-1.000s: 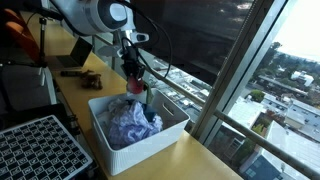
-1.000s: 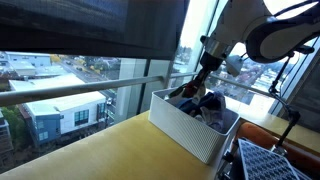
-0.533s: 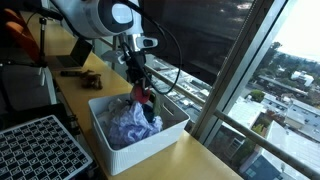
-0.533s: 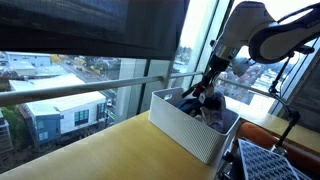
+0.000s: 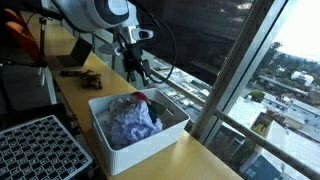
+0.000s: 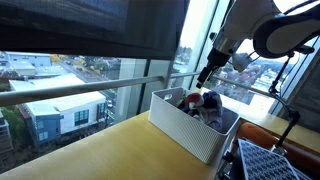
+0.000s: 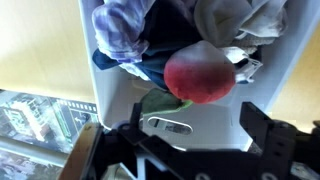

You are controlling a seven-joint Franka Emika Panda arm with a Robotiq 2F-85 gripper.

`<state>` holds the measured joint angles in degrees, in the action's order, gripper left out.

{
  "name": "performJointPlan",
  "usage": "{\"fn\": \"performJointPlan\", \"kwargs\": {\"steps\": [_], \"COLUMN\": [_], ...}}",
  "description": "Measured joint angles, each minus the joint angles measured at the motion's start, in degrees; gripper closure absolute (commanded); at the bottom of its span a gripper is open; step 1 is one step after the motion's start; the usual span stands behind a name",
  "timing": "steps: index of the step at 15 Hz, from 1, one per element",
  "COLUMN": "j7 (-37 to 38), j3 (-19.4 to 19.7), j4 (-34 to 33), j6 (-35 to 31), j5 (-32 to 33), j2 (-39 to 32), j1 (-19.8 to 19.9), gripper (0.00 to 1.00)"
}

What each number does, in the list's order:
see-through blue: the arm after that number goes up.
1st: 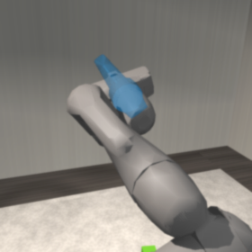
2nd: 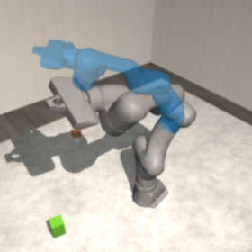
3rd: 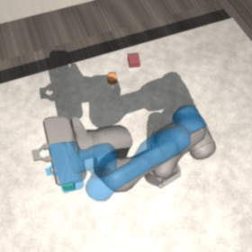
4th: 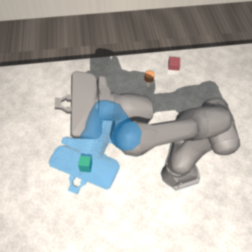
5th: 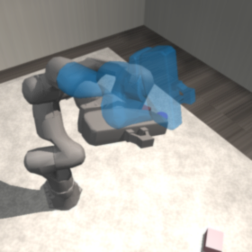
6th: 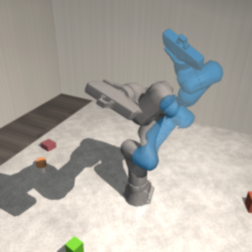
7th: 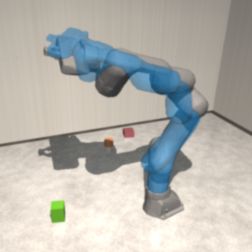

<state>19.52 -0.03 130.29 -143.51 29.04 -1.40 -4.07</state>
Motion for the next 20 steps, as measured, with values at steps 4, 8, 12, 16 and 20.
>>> {"fn": "performJointPlan", "kwargs": {"steps": [4, 8, 12, 16, 20], "j7": [0.9, 3.3, 3.5, 2.1, -5.3], "j3": [-4.4, -10.6, -14.7, -15.6, -15.5], "j4": [-0.2, -2.9, -10.4, -21.7, -32.9], "j6": [0.1, -0.6, -0.8, -0.8, -0.8], "j5": [-0.1, -1.1, -2.2, -4.1, -8.4], "j2": [0.8, -4.1, -12.6, -23.5, -35.9], "j1": [-2.4, -8.6, -15.9, -23.0, -25.3], "gripper": [0.0, 0.0, 0.0, 0.0, 0.0]}}
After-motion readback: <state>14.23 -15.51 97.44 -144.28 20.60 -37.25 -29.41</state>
